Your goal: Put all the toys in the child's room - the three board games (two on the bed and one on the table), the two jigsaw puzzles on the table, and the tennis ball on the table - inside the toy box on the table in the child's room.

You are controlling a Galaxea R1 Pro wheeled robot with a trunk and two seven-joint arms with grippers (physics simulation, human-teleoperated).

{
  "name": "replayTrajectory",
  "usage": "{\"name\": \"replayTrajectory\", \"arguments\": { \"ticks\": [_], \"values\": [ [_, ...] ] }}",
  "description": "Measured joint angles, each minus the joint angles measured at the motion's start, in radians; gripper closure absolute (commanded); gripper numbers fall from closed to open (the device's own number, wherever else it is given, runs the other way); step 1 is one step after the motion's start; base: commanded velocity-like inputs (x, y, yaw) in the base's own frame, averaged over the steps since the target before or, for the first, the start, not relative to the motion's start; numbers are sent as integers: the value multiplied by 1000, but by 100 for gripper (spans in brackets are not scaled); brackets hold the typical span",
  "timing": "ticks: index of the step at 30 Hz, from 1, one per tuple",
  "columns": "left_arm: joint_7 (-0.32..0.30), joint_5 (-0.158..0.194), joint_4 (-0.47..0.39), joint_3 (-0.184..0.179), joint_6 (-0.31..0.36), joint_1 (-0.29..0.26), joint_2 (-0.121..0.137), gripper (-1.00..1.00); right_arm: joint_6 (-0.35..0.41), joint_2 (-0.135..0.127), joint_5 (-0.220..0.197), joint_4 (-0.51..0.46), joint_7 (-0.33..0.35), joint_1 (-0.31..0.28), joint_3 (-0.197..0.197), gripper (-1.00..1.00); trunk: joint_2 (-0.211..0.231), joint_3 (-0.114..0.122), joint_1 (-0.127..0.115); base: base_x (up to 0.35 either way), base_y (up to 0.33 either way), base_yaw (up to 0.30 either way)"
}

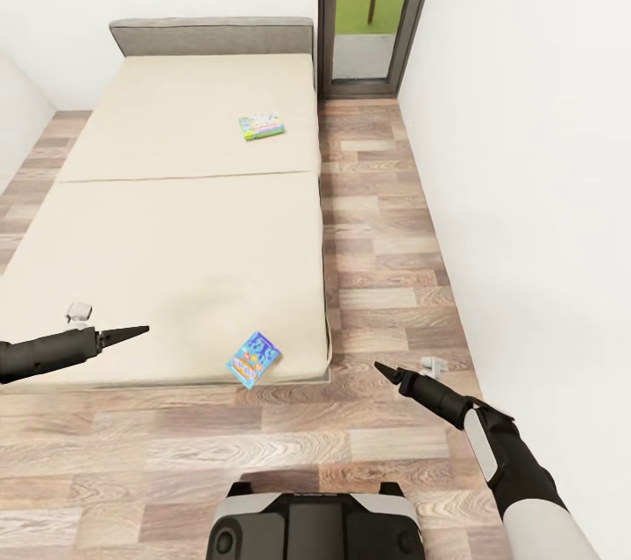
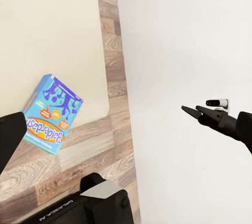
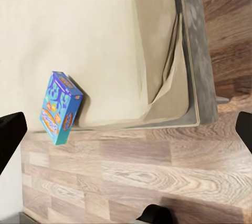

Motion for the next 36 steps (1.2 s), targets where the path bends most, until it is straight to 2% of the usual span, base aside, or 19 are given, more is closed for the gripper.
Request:
{"name": "replayTrajectory", "arguments": {
  "ticks": [16,25,36],
  "values": [
    [0,0,0,1,1,0,0,-100,0,0,1,0,-2,0,0,-100,0,26,0,1,0,0],
    [-1,0,0,0,1,0,0,-100,0,0,2,0,-2,0,0,-100,0,41,0,129,20,0],
    [-1,0,0,1,0,0,0,-100,0,0,2,1,-2,0,1,-100,0,59,0,22,3,0]
  ]
}}
